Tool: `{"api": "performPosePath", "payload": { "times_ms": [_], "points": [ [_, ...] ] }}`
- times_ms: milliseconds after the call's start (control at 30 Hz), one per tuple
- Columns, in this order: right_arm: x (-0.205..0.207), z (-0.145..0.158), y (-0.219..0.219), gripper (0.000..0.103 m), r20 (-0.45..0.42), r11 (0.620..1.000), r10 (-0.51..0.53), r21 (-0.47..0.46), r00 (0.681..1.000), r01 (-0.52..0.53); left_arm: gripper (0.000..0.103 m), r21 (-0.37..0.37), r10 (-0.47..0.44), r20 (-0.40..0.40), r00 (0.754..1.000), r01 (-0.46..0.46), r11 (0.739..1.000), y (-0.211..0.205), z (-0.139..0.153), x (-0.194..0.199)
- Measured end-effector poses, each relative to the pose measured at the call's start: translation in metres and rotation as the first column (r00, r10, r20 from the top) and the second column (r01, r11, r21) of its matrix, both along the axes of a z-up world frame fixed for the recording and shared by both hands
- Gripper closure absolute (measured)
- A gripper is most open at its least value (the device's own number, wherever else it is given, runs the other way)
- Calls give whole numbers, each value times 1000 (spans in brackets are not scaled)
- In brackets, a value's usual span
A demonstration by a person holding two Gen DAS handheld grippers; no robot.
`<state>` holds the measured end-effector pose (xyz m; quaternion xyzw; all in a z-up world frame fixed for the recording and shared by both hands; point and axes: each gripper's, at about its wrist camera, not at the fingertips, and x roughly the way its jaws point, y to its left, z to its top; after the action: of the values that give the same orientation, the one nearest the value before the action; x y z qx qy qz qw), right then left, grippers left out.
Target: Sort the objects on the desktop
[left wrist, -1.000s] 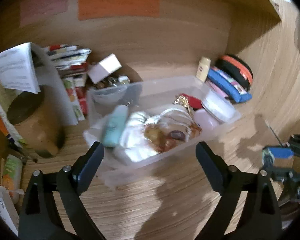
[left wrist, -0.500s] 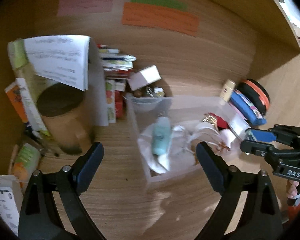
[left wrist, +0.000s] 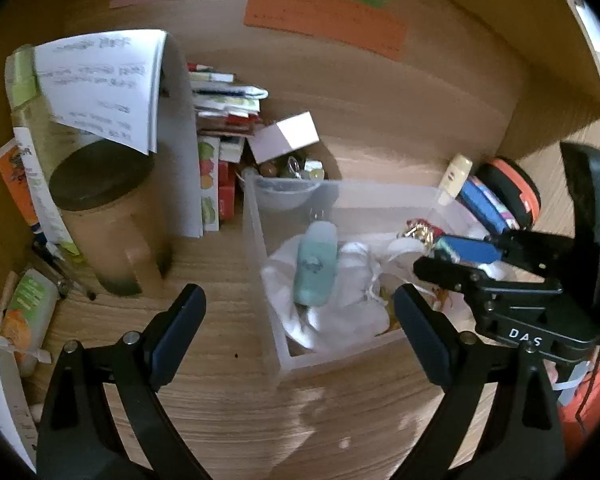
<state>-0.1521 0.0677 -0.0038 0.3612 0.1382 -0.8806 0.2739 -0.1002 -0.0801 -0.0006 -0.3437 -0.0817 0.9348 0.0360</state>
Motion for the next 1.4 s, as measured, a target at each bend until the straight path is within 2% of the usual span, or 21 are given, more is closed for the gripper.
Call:
{"api": "performPosePath", "payload": {
  "times_ms": [67,200,333,600,767,833,1033,1133,1200,1400],
  "points": [
    [2,1,0,71,-8,1000,6,5,1000,-6,7,-9,2,3,1000,-2,1000,4,0,0],
    [9,7,6,50,-28,1000,2,-10,1000,-2,7,-15,16,-14,1000,-16,1000,8,5,5],
    [14,15,16,46,-64,1000,-13,-25,998,12,7,0,25,-19,999,-25,1000,10,10,8],
    [29,31,41,29,-117,996,-46,-81,992,37,7,-11,27,-53,998,-28,1000,26,27,21],
    [38,38,61,27,-102,990,-57,-134,993,43,7,-34,43,-65,997,-45,998,38,33,27],
    [44,39,68,22,-112,988,-77,-142,991,60,7,-46,51,-72,996,-55,997,43,35,30],
    [66,43,89,21,-156,982,-116,-168,981,89,7,-78,104,-104,989,-112,991,50,39,44],
    [76,45,94,19,-166,979,-122,-183,979,91,7,-105,143,-141,980,-158,982,56,44,53],
    [84,45,96,14,-189,978,-131,-187,973,95,5,-132,154,-166,974,-176,975,61,46,59],
    [96,42,94,12,-214,974,-135,-206,967,91,3,-152,159,-205,966,-191,970,70,46,67]
  ]
}}
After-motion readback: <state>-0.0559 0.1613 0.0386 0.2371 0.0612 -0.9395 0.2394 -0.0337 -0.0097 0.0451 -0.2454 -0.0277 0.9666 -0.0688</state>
